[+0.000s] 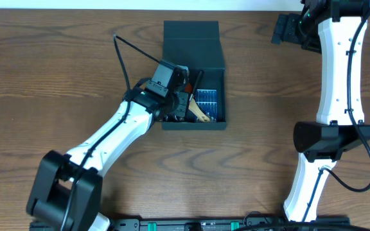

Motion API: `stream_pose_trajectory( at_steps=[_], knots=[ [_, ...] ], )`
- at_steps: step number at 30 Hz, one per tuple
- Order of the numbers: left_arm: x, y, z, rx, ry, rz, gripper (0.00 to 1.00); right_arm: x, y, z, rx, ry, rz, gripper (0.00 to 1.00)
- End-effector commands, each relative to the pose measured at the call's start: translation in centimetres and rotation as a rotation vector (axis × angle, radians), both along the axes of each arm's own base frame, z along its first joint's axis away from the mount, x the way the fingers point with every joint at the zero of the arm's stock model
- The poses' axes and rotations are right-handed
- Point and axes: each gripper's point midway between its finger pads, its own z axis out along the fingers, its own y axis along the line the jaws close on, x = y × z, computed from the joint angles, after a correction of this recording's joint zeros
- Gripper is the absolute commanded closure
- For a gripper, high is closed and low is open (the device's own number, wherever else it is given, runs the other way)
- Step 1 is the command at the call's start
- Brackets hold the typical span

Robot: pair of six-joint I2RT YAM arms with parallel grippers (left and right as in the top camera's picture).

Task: Pack container
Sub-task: 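Lift the pliers and carry them right over the green box, then lower the pliers into the box and open the left gripper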

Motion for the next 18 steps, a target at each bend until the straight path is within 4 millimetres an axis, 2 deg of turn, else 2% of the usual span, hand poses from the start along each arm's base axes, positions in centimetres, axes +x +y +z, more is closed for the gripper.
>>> stream_pose_trajectory(
  at_steps=[1,11,18],
  knots=[
    [0.4,-0.1,-1.1,0.026,0.002,-0.021,0.94,0.0,-0.2,0.6,-0.007,-0.018,-0.012,0.01],
    [1.2,-1.5,-2.8,0.003,0.024,-0.072,0.94,0.0,-0.2,0.6,-0.007,-0.018,-0.012,0.01],
    [2.3,-2.1,-2.7,0.008,0.024,-0.079,0.94,0.0,-0.2,0.6,-0.007,-0.018,-0.012,0.01]
  ],
)
